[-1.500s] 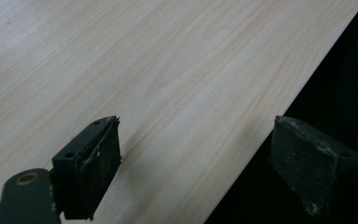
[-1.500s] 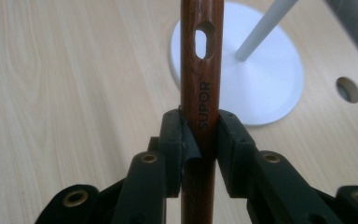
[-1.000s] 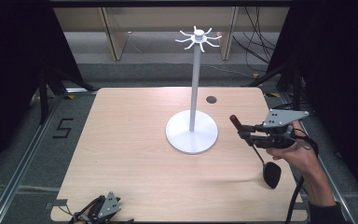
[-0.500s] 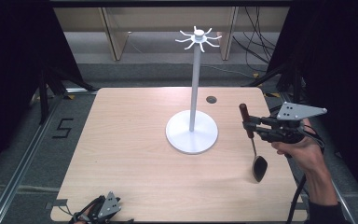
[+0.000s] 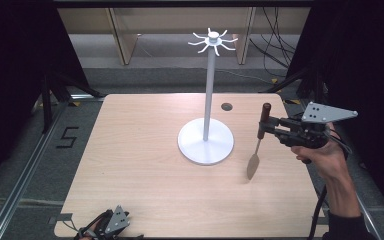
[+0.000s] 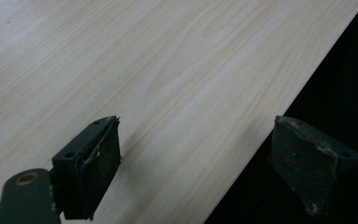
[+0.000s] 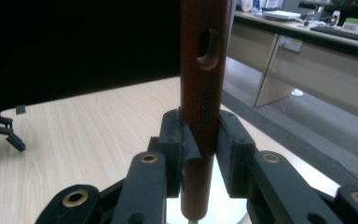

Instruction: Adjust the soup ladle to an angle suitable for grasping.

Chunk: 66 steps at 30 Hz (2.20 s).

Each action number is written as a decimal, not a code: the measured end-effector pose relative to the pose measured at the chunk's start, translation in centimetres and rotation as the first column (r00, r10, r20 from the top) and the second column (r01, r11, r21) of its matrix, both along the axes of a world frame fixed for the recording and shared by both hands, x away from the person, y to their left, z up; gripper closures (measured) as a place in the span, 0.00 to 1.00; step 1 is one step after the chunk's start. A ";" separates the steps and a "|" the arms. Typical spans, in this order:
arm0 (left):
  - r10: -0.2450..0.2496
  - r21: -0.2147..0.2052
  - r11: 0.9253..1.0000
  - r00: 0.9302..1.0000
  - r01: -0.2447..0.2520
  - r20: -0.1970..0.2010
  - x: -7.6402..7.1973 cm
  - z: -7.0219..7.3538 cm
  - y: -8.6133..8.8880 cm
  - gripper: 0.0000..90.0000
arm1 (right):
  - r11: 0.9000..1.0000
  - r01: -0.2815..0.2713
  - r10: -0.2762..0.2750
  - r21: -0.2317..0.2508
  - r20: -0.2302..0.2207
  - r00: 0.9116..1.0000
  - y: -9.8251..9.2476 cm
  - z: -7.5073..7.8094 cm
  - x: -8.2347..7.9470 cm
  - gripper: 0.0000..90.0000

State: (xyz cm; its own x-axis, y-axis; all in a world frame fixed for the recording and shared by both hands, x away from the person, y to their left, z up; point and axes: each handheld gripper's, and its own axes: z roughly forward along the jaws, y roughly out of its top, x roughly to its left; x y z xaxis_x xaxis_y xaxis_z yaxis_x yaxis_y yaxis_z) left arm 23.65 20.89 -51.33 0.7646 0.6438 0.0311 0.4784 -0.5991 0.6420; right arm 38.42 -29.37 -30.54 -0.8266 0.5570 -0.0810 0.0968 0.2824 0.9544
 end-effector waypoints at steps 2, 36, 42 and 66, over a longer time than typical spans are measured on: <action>0.003 -0.001 1.000 1.000 -0.003 0.003 -0.1 0.1 0.0 0.17 | 1.000 -0.001 0.001 0.017 0.006 1.000 0.6 0.5 0.3 0.82; -0.004 0.005 1.000 1.000 0.004 0.004 0.0 0.0 0.0 0.17 | 0.998 0.034 -0.036 0.057 0.022 0.999 4.7 5.9 4.4 0.82; -0.004 0.005 1.000 1.000 0.004 0.005 0.0 0.1 0.0 0.17 | 0.996 0.056 -0.058 0.065 0.024 0.998 5.2 6.7 5.2 0.82; -0.018 0.004 1.000 1.000 0.018 0.011 0.0 0.2 0.1 0.17 | 0.994 0.095 -0.096 0.056 0.017 0.995 7.6 9.0 7.4 0.82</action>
State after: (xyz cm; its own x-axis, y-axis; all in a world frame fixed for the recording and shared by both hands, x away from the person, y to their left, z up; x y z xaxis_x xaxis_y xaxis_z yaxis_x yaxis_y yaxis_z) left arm 23.62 20.97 -51.16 0.7756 0.6298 0.0416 0.4607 -0.6099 0.6448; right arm 45.83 -21.81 -21.58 -0.7680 0.6373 -0.0637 0.1018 0.2196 0.9703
